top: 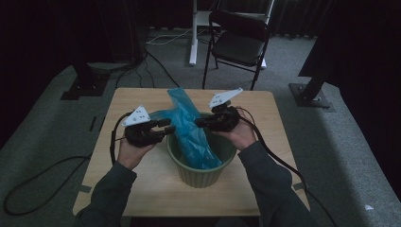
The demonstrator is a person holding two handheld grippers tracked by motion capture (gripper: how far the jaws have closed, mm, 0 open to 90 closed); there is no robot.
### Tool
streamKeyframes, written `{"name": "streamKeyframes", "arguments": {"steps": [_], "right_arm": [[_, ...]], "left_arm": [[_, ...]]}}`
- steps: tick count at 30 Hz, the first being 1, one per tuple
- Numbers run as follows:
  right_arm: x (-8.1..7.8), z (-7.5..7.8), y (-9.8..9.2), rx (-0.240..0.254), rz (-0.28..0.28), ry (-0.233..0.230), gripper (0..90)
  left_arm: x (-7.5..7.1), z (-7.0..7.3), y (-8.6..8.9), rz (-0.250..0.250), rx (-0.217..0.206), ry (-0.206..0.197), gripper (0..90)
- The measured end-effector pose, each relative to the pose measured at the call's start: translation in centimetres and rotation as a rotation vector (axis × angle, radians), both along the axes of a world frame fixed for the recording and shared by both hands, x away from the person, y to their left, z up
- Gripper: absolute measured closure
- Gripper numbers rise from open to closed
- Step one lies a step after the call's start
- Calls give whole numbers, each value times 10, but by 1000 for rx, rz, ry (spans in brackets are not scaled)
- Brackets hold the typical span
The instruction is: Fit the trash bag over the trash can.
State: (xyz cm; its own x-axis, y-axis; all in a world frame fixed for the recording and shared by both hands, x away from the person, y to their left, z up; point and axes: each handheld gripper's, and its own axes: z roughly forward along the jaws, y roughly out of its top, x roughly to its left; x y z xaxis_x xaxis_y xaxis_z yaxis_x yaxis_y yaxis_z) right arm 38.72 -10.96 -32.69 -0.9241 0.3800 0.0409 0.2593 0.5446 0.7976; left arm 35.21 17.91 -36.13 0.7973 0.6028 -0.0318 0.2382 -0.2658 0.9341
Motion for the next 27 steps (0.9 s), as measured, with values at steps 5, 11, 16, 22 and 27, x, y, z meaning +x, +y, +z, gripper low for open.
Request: {"name": "streamKeyframes", "arguments": {"steps": [5,11,16,22,27], "right_arm": [[-3,-1,1,-8,5,-18,897],[-3,-2,3,-6,16,-20,896],[-9,-1,3,-22,44,-38,882],[-10,1,1,-26,47,-39,864],[-11,3,-1,-27,56,-35,771]], "left_arm": [[21,10,5,17,-16,27,534],[44,13,1,17,-25,72,472],[62,9,-9,-3,-8,134,438],[58,4,-19,-44,88,140,667],[46,5,-24,-79,116,110,824]]}}
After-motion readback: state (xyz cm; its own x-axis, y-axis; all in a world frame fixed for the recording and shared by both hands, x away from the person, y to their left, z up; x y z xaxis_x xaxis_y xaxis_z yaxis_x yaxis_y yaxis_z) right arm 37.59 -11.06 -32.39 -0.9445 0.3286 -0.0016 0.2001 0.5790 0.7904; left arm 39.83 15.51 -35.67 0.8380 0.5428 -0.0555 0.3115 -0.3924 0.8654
